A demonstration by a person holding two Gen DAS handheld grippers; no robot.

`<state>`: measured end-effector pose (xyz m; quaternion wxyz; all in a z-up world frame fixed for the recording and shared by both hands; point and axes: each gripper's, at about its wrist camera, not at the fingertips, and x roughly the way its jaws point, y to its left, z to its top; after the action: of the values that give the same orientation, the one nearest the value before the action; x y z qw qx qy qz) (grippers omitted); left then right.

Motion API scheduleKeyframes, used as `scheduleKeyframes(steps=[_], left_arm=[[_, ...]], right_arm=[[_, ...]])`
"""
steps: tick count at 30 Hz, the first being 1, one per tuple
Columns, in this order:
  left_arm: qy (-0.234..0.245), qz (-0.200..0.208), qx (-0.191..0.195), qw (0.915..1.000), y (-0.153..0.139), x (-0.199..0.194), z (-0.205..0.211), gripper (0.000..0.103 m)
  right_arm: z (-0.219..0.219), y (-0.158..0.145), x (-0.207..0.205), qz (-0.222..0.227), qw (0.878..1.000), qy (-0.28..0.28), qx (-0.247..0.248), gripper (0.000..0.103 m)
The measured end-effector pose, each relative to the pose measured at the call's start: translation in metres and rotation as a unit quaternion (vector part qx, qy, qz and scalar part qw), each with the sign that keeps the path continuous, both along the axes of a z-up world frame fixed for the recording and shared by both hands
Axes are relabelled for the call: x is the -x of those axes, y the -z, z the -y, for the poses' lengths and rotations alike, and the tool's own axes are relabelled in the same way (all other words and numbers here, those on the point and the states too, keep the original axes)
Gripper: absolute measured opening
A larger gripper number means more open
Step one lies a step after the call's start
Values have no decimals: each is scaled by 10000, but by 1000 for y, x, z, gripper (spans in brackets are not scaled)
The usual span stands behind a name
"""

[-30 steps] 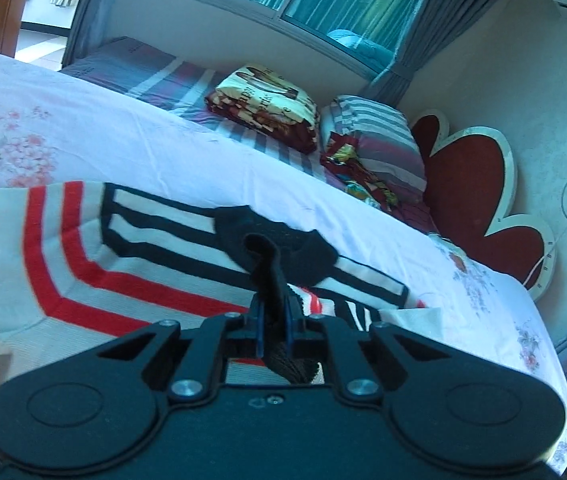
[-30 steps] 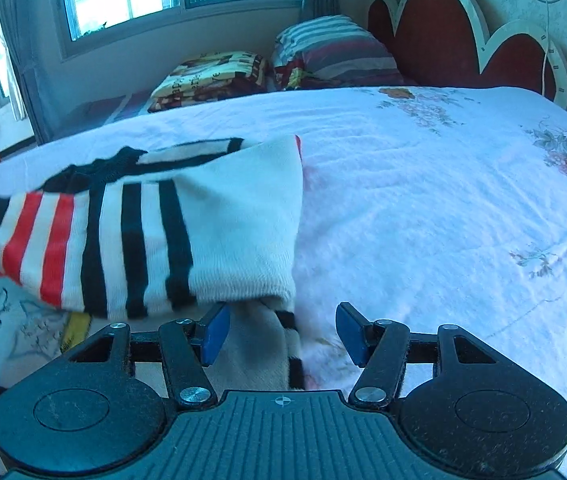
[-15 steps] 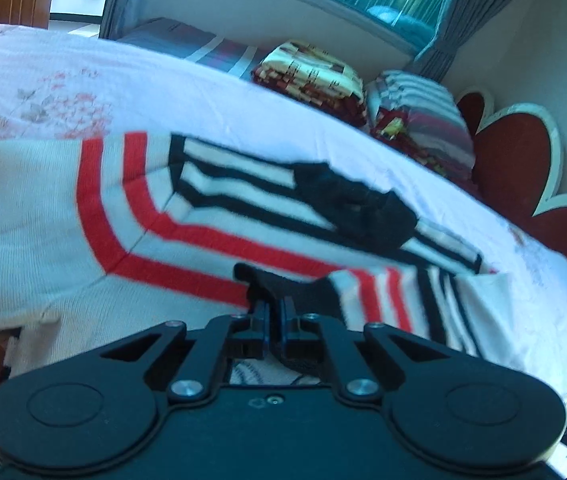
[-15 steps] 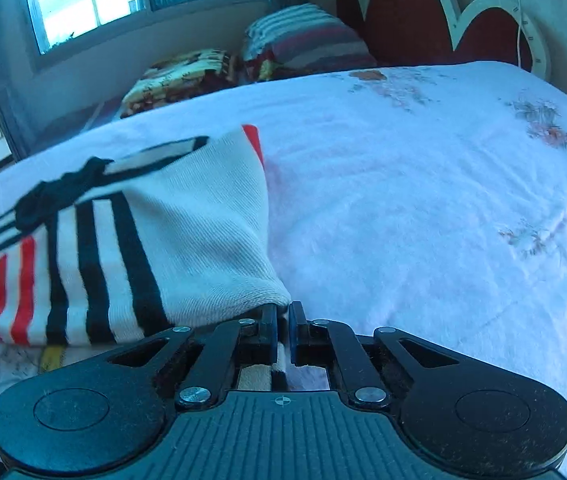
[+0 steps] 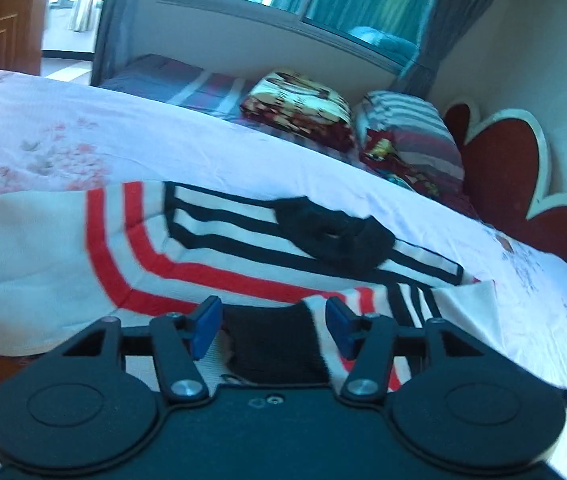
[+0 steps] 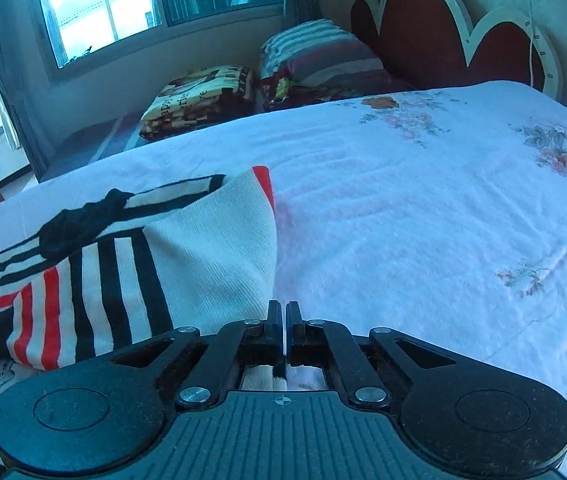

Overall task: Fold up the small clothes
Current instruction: 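Open the right tool to release the folded sleeve on the body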

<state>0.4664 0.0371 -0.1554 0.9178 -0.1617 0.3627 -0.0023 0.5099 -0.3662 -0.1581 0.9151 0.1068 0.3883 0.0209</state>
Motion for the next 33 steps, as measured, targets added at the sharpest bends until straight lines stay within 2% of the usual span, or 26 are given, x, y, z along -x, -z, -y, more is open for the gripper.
scheduleKeyframes(steps=[7,8,10,11,12,14,15,17,19,20,21,22,23,25,28,30,32,33], left_arm=[[363,-216,-178,9990,24,-20,28,54],[383,-261,-210,9987,29,-22,29,54],[384,-363,-238,9983,36,-25,28,53],[390,-371,-253,9982,39,-26,27,53],[402,-354,-279,9982,40,-26,27,53],[438,-354,-300,9980,42,-27,27,53],[443,-361,-305,9979,43,-28,27,53],[435,-370,-305,9979,44,-31,27,53],[428,-366,-333,9979,46,-33,28,53],[432,-359,-364,9978,47,-33,29,53],[437,-358,-394,9976,47,-34,29,52],[439,-361,-412,9975,48,-35,29,51],[448,-364,-445,9973,48,-36,30,51],[452,-358,-516,9970,49,-36,32,50],[509,-342,-630,9961,50,-36,34,50],[548,-360,-640,9958,49,-36,34,51],[541,-400,-625,9958,46,-37,33,52],[496,-409,-596,9962,44,-37,32,53]], right_arm=[[-4,9,-66,-234,9996,-48,-179,3],[-4,10,-74,-264,9995,-35,-191,7],[-4,9,-86,-196,9997,42,-152,54],[-5,8,-89,-64,9999,56,-79,90],[-6,6,-92,95,10000,-6,-24,93],[-9,6,-103,70,9999,-92,-14,91],[-10,7,-109,52,9999,-120,-36,82],[-12,10,-120,-6,9999,-125,73,74],[-12,17,-131,-96,9998,-49,190,71],[-12,21,-134,-147,9996,-34,246,63],[-12,26,-137,-232,9993,-67,289,45],[-12,30,-138,-288,9993,-145,208,34],[-11,31,-137,-250,9994,-149,183,28],[-13,33,-137,-155,9988,-146,445,23],[-8,36,-141,-142,9988,35,472,23],[-14,33,-141,-152,9970,-125,749,23],[-15,24,-136,-159,9971,-139,727,24],[-16,18,-130,-97,9978,-166,640,27]])
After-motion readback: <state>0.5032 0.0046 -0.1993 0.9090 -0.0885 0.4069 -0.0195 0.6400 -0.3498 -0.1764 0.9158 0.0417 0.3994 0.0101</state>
